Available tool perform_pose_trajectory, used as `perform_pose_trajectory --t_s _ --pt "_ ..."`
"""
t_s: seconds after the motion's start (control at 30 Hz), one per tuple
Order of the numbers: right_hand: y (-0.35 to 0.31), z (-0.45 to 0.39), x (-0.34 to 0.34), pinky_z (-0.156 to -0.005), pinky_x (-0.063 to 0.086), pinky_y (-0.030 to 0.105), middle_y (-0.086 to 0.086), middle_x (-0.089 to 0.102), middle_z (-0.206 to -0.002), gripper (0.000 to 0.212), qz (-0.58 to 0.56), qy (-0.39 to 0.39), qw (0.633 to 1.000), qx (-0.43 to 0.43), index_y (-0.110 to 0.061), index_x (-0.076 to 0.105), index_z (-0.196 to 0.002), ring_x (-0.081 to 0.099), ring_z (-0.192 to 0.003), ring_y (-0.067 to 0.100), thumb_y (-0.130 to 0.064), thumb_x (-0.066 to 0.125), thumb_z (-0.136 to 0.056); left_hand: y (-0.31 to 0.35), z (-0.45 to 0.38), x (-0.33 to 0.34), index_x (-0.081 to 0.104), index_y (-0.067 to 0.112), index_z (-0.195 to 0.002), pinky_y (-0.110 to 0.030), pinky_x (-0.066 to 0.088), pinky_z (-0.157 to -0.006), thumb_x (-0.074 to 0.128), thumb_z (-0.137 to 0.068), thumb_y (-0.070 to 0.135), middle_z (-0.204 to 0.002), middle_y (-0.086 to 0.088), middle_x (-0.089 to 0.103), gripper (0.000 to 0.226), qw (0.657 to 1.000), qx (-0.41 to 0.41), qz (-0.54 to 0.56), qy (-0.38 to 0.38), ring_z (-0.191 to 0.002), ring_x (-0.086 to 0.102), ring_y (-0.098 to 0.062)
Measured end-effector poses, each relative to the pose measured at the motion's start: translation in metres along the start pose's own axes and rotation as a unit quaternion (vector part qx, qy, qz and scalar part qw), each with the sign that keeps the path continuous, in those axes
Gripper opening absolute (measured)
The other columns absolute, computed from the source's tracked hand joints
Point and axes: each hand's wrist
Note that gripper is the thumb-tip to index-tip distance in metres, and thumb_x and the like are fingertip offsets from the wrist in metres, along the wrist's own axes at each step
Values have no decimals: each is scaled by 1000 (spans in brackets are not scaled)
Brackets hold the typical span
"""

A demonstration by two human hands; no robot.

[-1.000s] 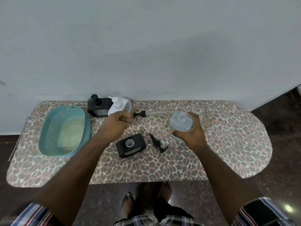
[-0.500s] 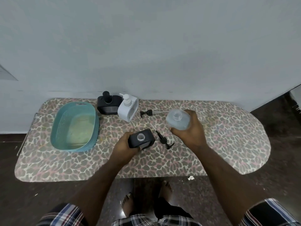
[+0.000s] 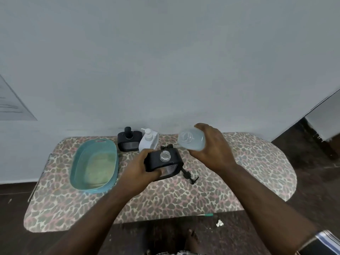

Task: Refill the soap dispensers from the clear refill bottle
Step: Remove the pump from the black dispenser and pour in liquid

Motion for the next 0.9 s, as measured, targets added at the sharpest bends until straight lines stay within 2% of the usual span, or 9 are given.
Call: perform_pose_trajectory --t_s 0.07,0.13,0.27,0.47,0.6,0.8,0.9 --pt "-11 -4 -5 -88 46 37 6 66 -126 69 35 10 999 -16 -15 57 -132 59 -114 28 -32 88 -73 12 4 -10 56 38 -112 -26 59 -78 79 -82 8 -105 11 70 48 1000 15 18 7 -95 63 9" --pt "-21 -7 -10 -93 48 40 7 66 -128 69 62 26 997 -43 -14 58 -133 60 -116 31 -33 87 -73 23 7 -19 56 41 -110 -35 62 -80 78 -83 7 -105 10 70 49 999 35 34 10 -95 65 5" --pt "-37 -12 -19 -90 53 45 8 69 -123 65 92 57 990 -88 -13 61 -129 64 -110 34 -33 87 -72 38 12 -31 56 42 -110 -22 58 -77 79 -83 7 -106 9 70 49 997 67 45 8 -95 66 5" --pt "-48 -16 -26 -90 53 46 8 70 -122 66 144 84 974 -153 -12 61 -126 66 -109 32 -39 89 -72 48 15 -39 58 38 -110 -16 58 -72 81 -81 8 -105 5 71 47 996 72 58 17 -92 68 1" --pt "-53 -19 -33 -88 53 44 9 71 -119 67 192 105 957 -190 -12 62 -124 68 -106 31 -41 89 -70 51 17 -43 59 37 -112 -23 61 -72 82 -80 11 -104 4 72 47 995 70 60 22 -91 69 -3" --pt "-51 -25 -38 -93 53 47 11 69 -124 67 229 109 941 -224 -11 59 -127 67 -109 33 -37 88 -73 56 19 -44 60 34 -117 -33 65 -71 82 -81 12 -104 3 72 48 996 65 63 17 -89 71 -7" --pt "-52 -27 -39 -93 52 46 11 69 -123 66 237 116 936 -234 -11 60 -127 67 -108 32 -37 88 -73 58 19 -44 59 33 -118 -32 65 -70 82 -82 11 -104 5 73 48 996 65 65 14 -88 71 -6"
Point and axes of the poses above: each hand's wrist, its own z-axis away from the middle knuckle, its own x-axis out of the palm, y = z × x
